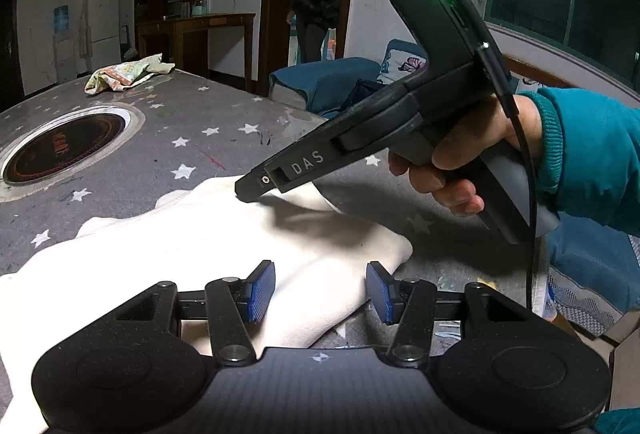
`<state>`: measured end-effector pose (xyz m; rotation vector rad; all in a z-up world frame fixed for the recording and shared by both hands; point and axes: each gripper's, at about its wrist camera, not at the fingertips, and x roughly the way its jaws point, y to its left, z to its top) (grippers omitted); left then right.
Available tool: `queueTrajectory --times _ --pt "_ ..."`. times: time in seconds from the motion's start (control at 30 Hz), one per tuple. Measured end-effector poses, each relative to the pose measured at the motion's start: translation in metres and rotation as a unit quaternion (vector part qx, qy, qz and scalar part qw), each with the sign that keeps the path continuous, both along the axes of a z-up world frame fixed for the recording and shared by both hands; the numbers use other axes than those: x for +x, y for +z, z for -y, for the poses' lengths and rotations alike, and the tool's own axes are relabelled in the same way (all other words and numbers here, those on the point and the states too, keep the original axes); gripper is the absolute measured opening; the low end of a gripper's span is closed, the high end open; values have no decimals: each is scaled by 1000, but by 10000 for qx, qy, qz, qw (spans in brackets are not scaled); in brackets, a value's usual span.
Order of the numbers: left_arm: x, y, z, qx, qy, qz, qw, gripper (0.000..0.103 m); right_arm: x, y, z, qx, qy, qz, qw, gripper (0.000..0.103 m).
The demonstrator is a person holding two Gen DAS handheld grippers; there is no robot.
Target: Fold clothes
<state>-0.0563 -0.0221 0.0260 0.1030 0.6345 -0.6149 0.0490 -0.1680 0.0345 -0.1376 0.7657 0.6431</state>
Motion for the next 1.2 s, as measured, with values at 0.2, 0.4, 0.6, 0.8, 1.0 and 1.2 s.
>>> queueTrajectory --times 0.2,0.4,0.6,0.8,1.0,1.2 --pt "-8 18 -23 -186 261 240 9992 55 -7 16 1 85 2 224 9997 16" --pt "-2 13 -51 -303 778 -2 9965 53 -9 9 -11 107 207 57 9997 17" --pt "-10 -3 -67 -209 951 -286 9948 53 2 -5 -5 137 -119 -79 9998 17" --pt "-19 5 -86 -390 1190 -163 9920 54 -12 15 -8 177 103 187 9996 22" --pt "-16 -2 -100 -377 1469 -309 9879 54 -27 15 -17 190 350 134 9991 23" --pt "-21 0 -104 -368 1485 -251 9879 54 -27 11 -6 133 85 91 9998 23"
